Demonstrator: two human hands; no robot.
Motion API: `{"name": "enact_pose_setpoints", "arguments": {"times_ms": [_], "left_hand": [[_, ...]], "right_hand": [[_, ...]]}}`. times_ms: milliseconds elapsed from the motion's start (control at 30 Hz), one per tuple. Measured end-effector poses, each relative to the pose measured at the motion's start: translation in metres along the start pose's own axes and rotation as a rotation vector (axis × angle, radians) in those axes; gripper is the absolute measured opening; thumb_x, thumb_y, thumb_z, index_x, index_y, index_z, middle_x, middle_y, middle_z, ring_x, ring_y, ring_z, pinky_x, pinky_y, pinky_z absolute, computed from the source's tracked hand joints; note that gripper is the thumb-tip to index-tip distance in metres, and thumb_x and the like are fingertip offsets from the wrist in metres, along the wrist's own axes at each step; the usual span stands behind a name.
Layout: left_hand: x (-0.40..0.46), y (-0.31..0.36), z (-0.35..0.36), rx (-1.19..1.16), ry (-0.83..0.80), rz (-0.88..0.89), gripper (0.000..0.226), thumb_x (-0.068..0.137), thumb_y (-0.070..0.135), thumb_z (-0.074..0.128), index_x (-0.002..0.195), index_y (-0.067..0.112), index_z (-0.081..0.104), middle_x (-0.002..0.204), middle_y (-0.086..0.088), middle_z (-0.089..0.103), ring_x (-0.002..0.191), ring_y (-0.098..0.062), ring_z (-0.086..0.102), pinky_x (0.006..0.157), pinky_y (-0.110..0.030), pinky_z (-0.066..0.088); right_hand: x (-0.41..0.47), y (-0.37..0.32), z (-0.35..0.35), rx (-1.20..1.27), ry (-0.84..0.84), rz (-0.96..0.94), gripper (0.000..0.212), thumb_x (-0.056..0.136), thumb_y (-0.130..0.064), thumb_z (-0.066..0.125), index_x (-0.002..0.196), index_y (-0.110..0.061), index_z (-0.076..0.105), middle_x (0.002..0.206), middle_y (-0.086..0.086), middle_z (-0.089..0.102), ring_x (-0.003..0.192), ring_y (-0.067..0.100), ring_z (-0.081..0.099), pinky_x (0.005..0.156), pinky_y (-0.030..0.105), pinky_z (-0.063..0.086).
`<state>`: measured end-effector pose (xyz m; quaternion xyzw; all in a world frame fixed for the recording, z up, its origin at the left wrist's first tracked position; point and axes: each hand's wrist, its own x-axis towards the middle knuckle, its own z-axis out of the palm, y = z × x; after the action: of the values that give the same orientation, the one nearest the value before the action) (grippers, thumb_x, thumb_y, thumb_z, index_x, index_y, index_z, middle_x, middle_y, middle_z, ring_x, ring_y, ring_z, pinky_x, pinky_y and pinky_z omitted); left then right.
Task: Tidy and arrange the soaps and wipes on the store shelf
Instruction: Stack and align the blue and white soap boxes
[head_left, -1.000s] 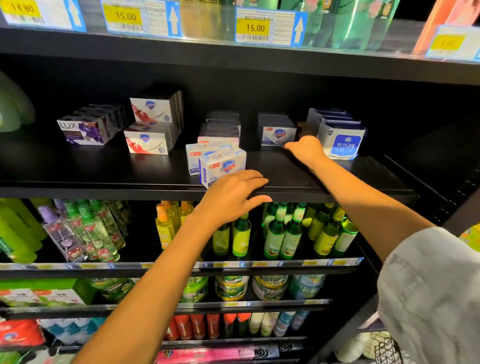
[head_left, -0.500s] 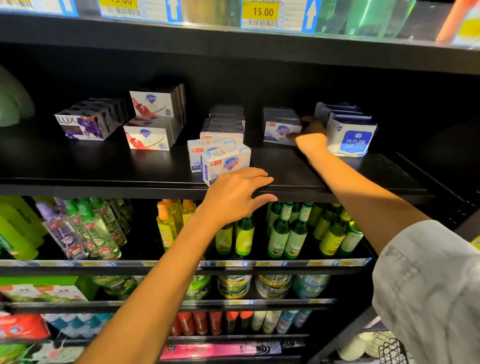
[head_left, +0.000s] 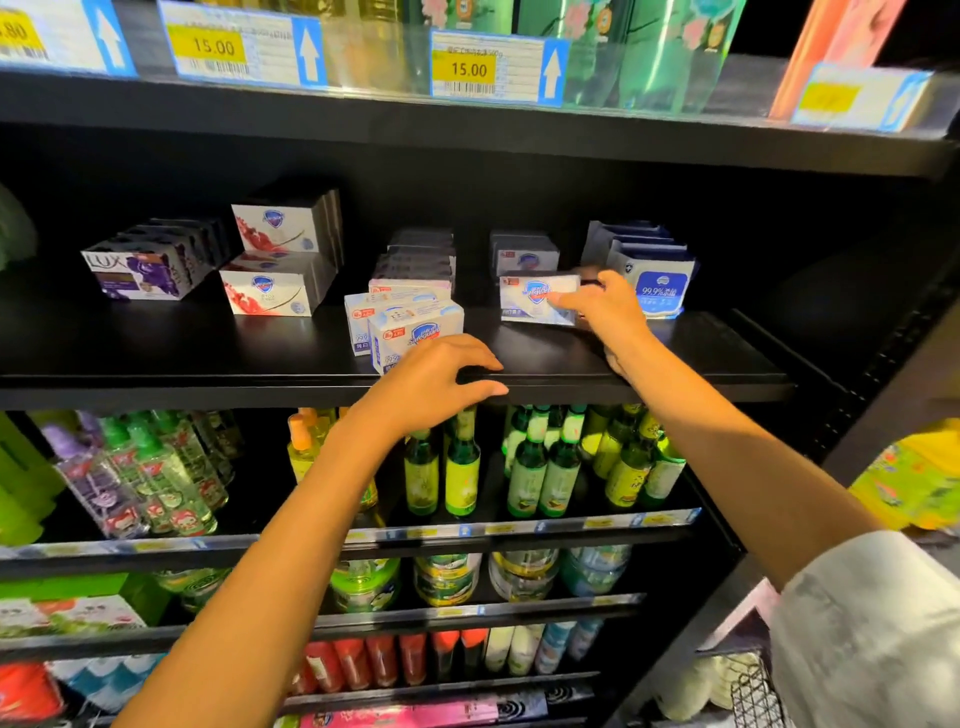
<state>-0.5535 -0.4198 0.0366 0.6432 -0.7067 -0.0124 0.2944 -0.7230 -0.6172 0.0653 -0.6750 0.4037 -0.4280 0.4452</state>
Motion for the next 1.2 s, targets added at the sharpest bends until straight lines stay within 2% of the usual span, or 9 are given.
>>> {"name": "enact_pose_setpoints", "arguments": {"times_ms": [67, 133, 333, 533, 600, 700, 867, 1000, 1200], "left_hand": [[-0.002, 0.003, -0.004, -0.024, 0.008, -0.009, 0.032, 0.095, 0.037, 0.073, 0.122, 0.019, 0.076, 0.127, 0.002, 0.070, 0.122, -0.012, 0.061, 0.107, -0.026, 0.043], [-0.004, 0.006, -0.007, -0.068, 0.015, -0.028, 0.030, 0.095, 0.034, 0.074, 0.120, 0.018, 0.077, 0.125, 0.002, 0.071, 0.119, -0.010, 0.061, 0.103, -0.019, 0.041], [0.002, 0.019, 0.000, -0.342, 0.118, -0.174, 0.045, 0.094, 0.024, 0.077, 0.136, 0.017, 0.065, 0.135, -0.002, 0.066, 0.125, -0.015, 0.062, 0.111, -0.036, 0.050], [0.026, 0.038, 0.014, -0.559, 0.187, -0.202, 0.088, 0.088, 0.010, 0.082, 0.159, 0.027, 0.033, 0.148, 0.000, 0.052, 0.134, -0.009, 0.051, 0.106, -0.027, 0.050], [0.035, 0.038, 0.018, -0.623, 0.190, -0.185, 0.083, 0.087, 0.004, 0.081, 0.154, 0.028, 0.038, 0.142, 0.001, 0.055, 0.130, -0.011, 0.055, 0.096, -0.024, 0.057], [0.041, 0.030, 0.022, -0.567, 0.211, -0.170, 0.072, 0.086, 0.006, 0.082, 0.146, 0.028, 0.050, 0.140, 0.001, 0.057, 0.130, -0.015, 0.056, 0.090, -0.031, 0.062], [0.038, 0.024, 0.023, -0.611, 0.154, -0.153, 0.080, 0.082, 0.001, 0.084, 0.146, 0.032, 0.047, 0.142, 0.000, 0.052, 0.131, -0.014, 0.054, 0.091, -0.029, 0.061], [0.038, 0.026, 0.024, -0.588, 0.213, -0.150, 0.071, 0.083, 0.001, 0.083, 0.140, 0.030, 0.050, 0.142, 0.001, 0.053, 0.133, -0.014, 0.053, 0.090, -0.033, 0.062], [0.036, 0.023, 0.024, -0.656, 0.218, -0.178, 0.070, 0.083, 0.006, 0.085, 0.141, 0.025, 0.050, 0.143, 0.004, 0.054, 0.135, -0.011, 0.051, 0.098, -0.039, 0.059]], "right_hand": [[-0.010, -0.001, -0.008, 0.071, -0.065, 0.017, 0.038, 0.080, -0.015, 0.089, 0.109, -0.013, 0.064, 0.106, 0.009, 0.077, 0.096, 0.018, 0.076, 0.088, 0.042, 0.063], [-0.018, -0.001, -0.017, 0.146, -0.130, 0.036, 0.042, 0.082, -0.012, 0.087, 0.117, -0.009, 0.065, 0.106, 0.010, 0.078, 0.098, 0.020, 0.077, 0.092, 0.048, 0.062], [-0.042, 0.002, -0.035, 0.315, -0.253, 0.022, 0.033, 0.089, -0.009, 0.079, 0.120, -0.009, 0.065, 0.110, 0.011, 0.078, 0.109, 0.024, 0.075, 0.087, 0.041, 0.062], [-0.049, 0.003, -0.042, 0.387, -0.296, 0.005, 0.027, 0.095, -0.009, 0.072, 0.121, -0.009, 0.064, 0.115, 0.011, 0.077, 0.115, 0.025, 0.072, 0.095, 0.046, 0.060], [-0.050, 0.002, -0.042, 0.356, -0.321, 0.004, 0.032, 0.094, -0.008, 0.073, 0.124, -0.008, 0.063, 0.115, 0.012, 0.077, 0.115, 0.025, 0.072, 0.094, 0.044, 0.061], [-0.051, 0.001, -0.040, 0.309, -0.336, -0.001, 0.037, 0.092, -0.010, 0.076, 0.128, -0.009, 0.063, 0.114, 0.010, 0.077, 0.114, 0.024, 0.073, 0.094, 0.045, 0.061], [-0.053, -0.001, -0.038, 0.318, -0.350, -0.010, 0.040, 0.093, -0.015, 0.076, 0.131, -0.018, 0.063, 0.111, 0.007, 0.078, 0.114, 0.020, 0.072, 0.084, 0.041, 0.063], [-0.055, 0.001, -0.041, 0.324, -0.416, -0.062, 0.046, 0.095, -0.011, 0.074, 0.138, -0.017, 0.059, 0.122, 0.012, 0.073, 0.122, 0.024, 0.068, 0.090, 0.048, 0.062], [-0.055, 0.003, -0.039, 0.176, -0.473, -0.196, 0.078, 0.084, 0.006, 0.079, 0.150, -0.021, 0.046, 0.143, 0.004, 0.057, 0.131, 0.014, 0.060, 0.096, 0.038, 0.059]]}}
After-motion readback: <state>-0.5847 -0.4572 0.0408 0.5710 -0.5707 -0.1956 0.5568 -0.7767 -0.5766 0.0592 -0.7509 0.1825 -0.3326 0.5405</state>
